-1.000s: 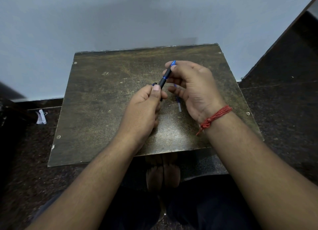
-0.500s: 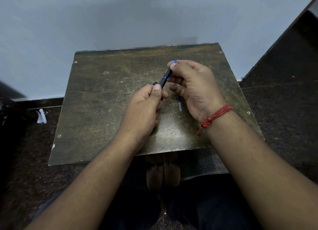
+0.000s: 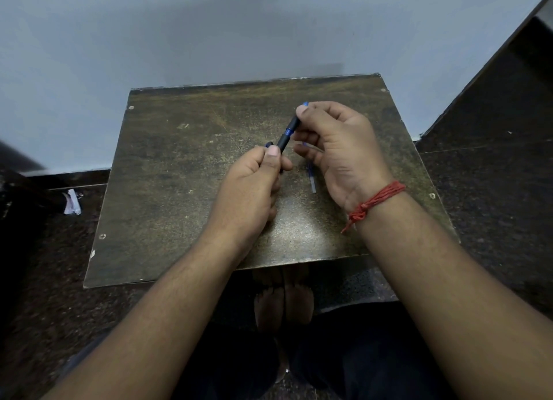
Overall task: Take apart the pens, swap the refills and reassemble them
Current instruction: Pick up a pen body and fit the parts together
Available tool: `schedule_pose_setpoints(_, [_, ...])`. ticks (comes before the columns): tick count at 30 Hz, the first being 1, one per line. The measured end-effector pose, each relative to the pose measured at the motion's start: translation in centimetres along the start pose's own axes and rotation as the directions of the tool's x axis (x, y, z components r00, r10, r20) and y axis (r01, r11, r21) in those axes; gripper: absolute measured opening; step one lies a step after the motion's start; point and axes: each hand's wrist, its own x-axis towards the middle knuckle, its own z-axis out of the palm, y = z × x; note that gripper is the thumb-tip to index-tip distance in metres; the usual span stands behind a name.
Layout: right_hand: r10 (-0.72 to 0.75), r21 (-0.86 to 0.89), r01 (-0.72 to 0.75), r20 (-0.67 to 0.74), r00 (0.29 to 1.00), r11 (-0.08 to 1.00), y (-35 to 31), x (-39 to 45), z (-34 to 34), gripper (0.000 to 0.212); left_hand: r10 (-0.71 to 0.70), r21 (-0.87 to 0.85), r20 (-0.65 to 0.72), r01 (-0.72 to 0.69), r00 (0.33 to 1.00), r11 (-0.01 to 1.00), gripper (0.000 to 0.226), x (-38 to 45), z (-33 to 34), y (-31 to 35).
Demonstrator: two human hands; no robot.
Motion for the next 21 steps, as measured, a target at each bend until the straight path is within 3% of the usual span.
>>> schedule_pose_setpoints(10, [-0.009, 0.179, 0.022, -0.071, 0.997, 0.984, -0.3, 0.5, -0.6, 0.008, 0.011, 0.027, 0.007, -0.012, 1.0, 1.0, 0.033, 0.0, 0.0, -0.2])
schedule_pose_setpoints(17, [-0.035, 0.349, 0.112, -0.219, 0.975, 0.931, -1.0, 1.0, -1.4, 0.006, 0.037, 0.09, 0.011, -0.038, 0.999, 0.995, 0.032, -0.1, -0.1, -0.3])
schedule_pose_setpoints(19, [-0.055, 0.351, 0.168, -0.31, 0.949, 0.921, -1.2, 1.3, -1.8, 0.005, 0.034, 0.083, 0.011, -0.035, 0.999, 0.996, 0.032, -0.1, -0.2, -0.3])
schedule_pose_setpoints(21, [-0.131, 0.234, 0.231, -0.377, 0.917, 0.944, -1.3, 1.6, -2.3, 0.006, 0.05, 0.072, -0.003, -0.049, 0.999, 0.996, 0.032, 0.0, -0.3, -0.2])
